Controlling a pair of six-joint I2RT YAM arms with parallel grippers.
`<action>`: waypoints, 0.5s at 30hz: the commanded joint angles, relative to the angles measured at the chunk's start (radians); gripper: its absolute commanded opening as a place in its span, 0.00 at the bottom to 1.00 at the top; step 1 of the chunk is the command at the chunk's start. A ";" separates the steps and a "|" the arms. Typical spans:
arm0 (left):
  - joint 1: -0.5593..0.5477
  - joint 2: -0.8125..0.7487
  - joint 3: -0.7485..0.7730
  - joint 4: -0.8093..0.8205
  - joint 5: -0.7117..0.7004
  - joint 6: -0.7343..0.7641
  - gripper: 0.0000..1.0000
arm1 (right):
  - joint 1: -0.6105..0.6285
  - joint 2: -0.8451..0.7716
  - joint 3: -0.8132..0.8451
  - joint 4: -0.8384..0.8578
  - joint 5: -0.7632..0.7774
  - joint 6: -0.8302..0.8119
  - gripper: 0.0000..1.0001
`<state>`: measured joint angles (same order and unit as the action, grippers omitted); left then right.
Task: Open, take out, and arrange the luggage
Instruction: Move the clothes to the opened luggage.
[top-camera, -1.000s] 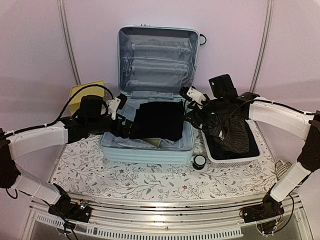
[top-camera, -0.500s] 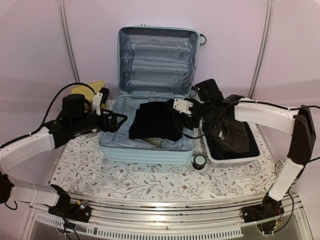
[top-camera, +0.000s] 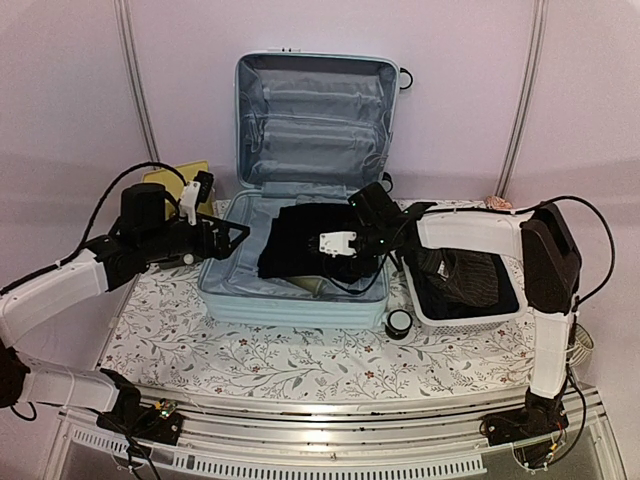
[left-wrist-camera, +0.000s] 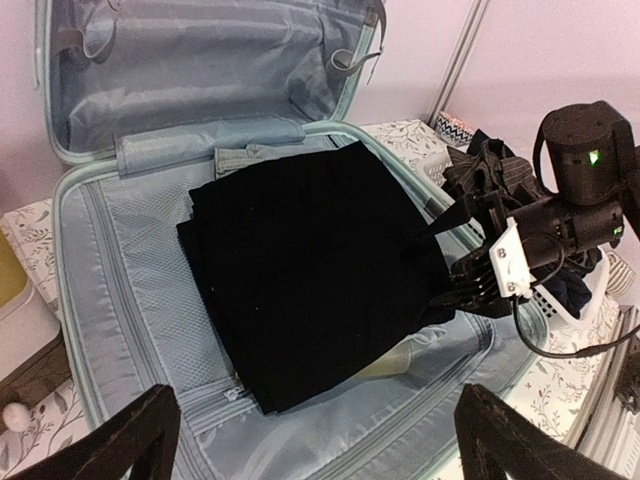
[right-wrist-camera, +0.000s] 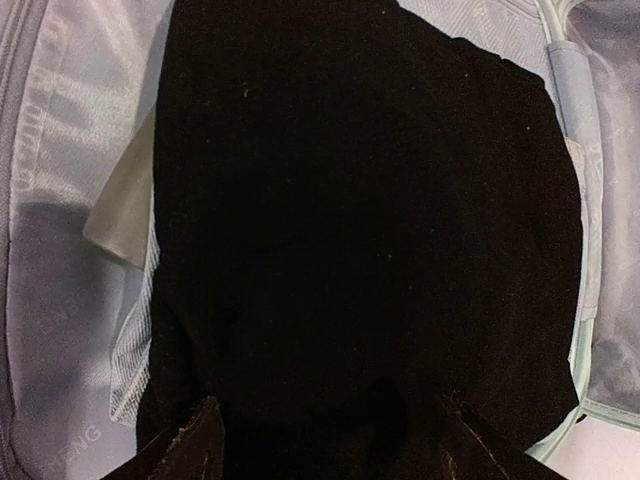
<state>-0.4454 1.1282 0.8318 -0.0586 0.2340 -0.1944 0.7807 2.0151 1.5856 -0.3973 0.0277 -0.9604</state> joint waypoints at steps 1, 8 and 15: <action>0.028 0.023 0.040 -0.009 0.042 0.010 0.98 | 0.022 0.033 0.032 -0.051 0.067 -0.048 0.72; 0.033 0.003 0.026 -0.006 0.053 -0.007 0.98 | 0.031 -0.004 0.038 -0.180 -0.010 -0.055 0.72; 0.033 -0.042 -0.024 0.009 0.038 -0.045 0.98 | 0.032 0.030 0.015 -0.203 0.071 -0.074 0.72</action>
<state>-0.4274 1.1210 0.8349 -0.0635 0.2745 -0.2108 0.8051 2.0247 1.6108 -0.5591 0.0505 -1.0142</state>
